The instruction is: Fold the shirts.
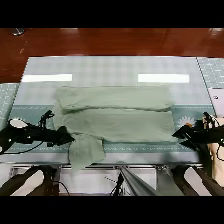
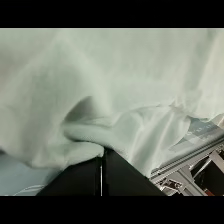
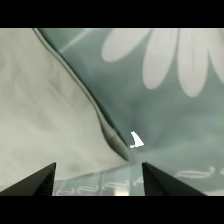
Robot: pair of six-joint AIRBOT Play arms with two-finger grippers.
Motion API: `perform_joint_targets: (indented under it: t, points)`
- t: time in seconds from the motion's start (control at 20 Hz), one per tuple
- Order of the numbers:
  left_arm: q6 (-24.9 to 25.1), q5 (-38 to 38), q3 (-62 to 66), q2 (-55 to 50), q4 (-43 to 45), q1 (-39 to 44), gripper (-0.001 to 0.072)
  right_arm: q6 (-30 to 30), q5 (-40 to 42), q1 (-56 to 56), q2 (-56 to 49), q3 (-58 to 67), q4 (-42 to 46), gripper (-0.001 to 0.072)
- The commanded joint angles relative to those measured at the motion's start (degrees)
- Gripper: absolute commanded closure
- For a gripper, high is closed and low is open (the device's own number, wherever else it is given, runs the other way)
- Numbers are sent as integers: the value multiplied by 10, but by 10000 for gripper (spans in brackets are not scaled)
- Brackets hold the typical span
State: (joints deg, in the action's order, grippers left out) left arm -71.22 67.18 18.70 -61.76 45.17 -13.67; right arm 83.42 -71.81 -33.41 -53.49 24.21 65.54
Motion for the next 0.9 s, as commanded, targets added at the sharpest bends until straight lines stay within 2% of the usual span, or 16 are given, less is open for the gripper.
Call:
perform_joint_targets:
  t: [0.0, 0.1, 0.3, 0.35, 0.4, 0.45, 0.5, 0.7, 0.85]
  points:
    - [3, -6, 0, 0, -24, 0, 677, -9, 21, 5, -24, -1, -26, 89]
    - [3, -7, 0, 0, -26, 0, 677, -25, 24, 5, -57, -1, -48, 89]
    - [9, -8, 0, 0, -42, 0, 677, -74, 42, 5, -99, 0, -155, 96]
    - [16, -8, 0, 0, -50, 0, 677, -86, 40, 5, -103, 4, -169, 166]
    - [16, -7, 3, 0, -52, 0, 677, -101, 31, 5, -103, 12, -172, 374]
    - [18, -6, 8, 0, -51, -1, 677, -127, 12, 5, -103, 23, -171, 654]
    - [21, -3, 17, 0, -51, -5, 677, -141, -5, 5, -103, 37, -170, 683]
    - [22, 23, 80, 0, -51, -30, 677, -125, -28, 5, -103, 101, -173, 683]
    - [12, 5, 138, -9, -53, -30, 678, -125, -26, 5, -107, 148, -195, 683]
